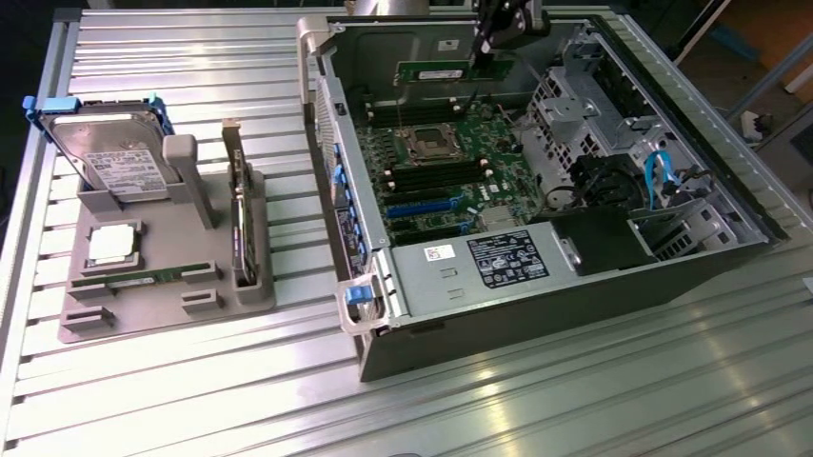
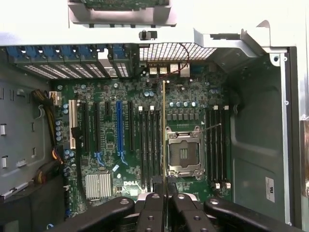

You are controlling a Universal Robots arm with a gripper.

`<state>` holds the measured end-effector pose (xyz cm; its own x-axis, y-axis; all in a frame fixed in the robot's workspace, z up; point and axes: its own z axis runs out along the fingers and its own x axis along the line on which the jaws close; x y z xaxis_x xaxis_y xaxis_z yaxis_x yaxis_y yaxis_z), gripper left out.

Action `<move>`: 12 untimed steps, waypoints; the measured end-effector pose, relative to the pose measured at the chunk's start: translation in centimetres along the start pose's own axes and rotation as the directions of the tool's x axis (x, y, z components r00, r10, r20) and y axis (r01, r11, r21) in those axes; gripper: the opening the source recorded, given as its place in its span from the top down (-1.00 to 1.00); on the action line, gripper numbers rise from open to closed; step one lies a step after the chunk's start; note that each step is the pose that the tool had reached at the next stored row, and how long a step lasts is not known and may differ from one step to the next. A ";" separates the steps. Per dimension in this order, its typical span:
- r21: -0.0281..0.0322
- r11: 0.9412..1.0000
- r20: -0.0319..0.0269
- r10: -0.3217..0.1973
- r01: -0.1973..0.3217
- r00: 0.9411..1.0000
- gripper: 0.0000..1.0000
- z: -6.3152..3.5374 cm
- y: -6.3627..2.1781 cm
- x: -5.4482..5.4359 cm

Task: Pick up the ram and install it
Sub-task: 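Insert the ram into the slot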

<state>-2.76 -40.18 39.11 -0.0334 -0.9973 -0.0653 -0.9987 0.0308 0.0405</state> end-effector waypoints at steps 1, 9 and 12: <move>0.000 1.000 0.000 -0.005 0.005 1.000 0.76 0.15 -0.06 0.0; -0.002 1.000 -0.001 -0.026 0.026 1.000 0.76 1.03 -0.29 0.2; -0.002 0.999 -0.001 -0.033 0.033 0.999 0.76 1.42 -0.33 0.2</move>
<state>-2.50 -40.33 37.67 -0.0003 -0.9979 -0.0653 -0.9992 -0.0024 0.0405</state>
